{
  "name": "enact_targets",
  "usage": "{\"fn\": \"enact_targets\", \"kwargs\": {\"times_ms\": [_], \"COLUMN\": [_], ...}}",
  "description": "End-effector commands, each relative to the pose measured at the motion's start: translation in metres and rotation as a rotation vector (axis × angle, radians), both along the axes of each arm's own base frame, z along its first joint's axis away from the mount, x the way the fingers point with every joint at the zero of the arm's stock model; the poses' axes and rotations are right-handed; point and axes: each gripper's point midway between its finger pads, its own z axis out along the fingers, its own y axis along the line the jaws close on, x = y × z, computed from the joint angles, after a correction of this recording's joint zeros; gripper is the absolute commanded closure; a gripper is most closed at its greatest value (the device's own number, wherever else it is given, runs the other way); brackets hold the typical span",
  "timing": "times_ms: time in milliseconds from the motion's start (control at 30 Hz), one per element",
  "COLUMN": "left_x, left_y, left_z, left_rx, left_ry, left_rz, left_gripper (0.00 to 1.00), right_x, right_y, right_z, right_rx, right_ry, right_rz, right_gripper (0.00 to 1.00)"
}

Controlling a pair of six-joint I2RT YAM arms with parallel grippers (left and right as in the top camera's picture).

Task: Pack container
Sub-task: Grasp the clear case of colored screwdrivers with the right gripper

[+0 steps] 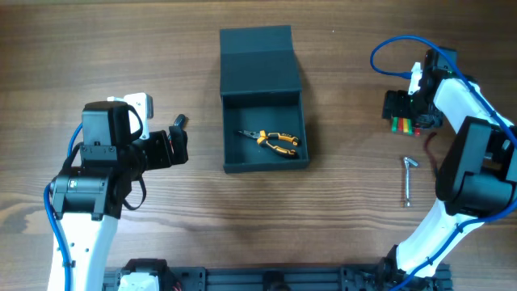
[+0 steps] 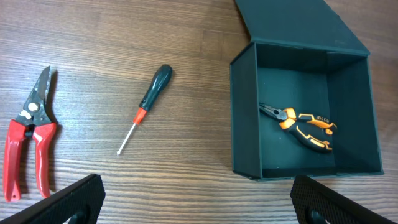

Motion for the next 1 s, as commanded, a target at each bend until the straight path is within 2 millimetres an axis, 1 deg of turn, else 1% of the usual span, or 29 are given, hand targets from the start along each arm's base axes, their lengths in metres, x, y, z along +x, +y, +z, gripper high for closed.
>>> {"fn": "enact_targets", "kwargs": {"times_ms": [0, 167, 233, 333, 400, 500, 667, 700, 833, 900, 933, 967], "left_x": [0.002, 0.002, 0.002, 0.002, 0.002, 0.002, 0.002, 0.002, 0.002, 0.002, 0.002, 0.002], "left_y": [0.002, 0.002, 0.002, 0.002, 0.002, 0.002, 0.002, 0.002, 0.002, 0.002, 0.002, 0.002], "left_z": [0.007, 0.007, 0.007, 0.007, 0.007, 0.007, 0.007, 0.007, 0.007, 0.007, 0.007, 0.007], "left_rx": [0.015, 0.015, 0.015, 0.015, 0.015, 0.015, 0.015, 0.015, 0.015, 0.016, 0.015, 0.015], "left_ry": [-0.022, -0.022, -0.022, -0.022, -0.022, -0.022, -0.022, -0.022, -0.022, -0.022, -0.022, -0.022], "left_rz": [-0.008, -0.008, -0.008, -0.008, -0.008, -0.008, -0.008, -0.008, -0.008, -0.008, -0.008, -0.008], "left_gripper": [0.0, 0.0, 0.0, 0.0, 0.0, 0.0, 0.0, 0.0, 0.0, 0.0, 0.0, 0.0], "right_x": [-0.015, -0.015, -0.015, -0.015, -0.016, -0.015, -0.015, -0.014, -0.011, -0.01, -0.009, -0.009], "right_y": [0.007, 0.007, 0.007, 0.007, 0.008, 0.008, 0.007, 0.007, 0.007, 0.006, 0.006, 0.006], "right_z": [-0.017, -0.017, -0.017, -0.017, -0.017, -0.017, -0.015, -0.014, -0.004, 0.003, 0.008, 0.012], "right_rx": [0.023, 0.024, 0.024, 0.024, 0.025, 0.027, 0.027, 0.026, 0.021, 0.017, 0.015, 0.013], "right_ry": [0.057, 0.057, 0.057, 0.057, 0.058, 0.057, 0.053, 0.051, 0.028, 0.013, 0.004, -0.003], "right_rz": [0.022, 0.015, 0.015, 0.015, 0.015, 0.0, -0.003, -0.002, -0.002, -0.002, -0.002, -0.002], "right_gripper": [0.09, 0.19, 0.28, 0.34, 0.36, 0.36, 0.44, 0.46, 0.63, 0.81, 0.85, 0.86]}}
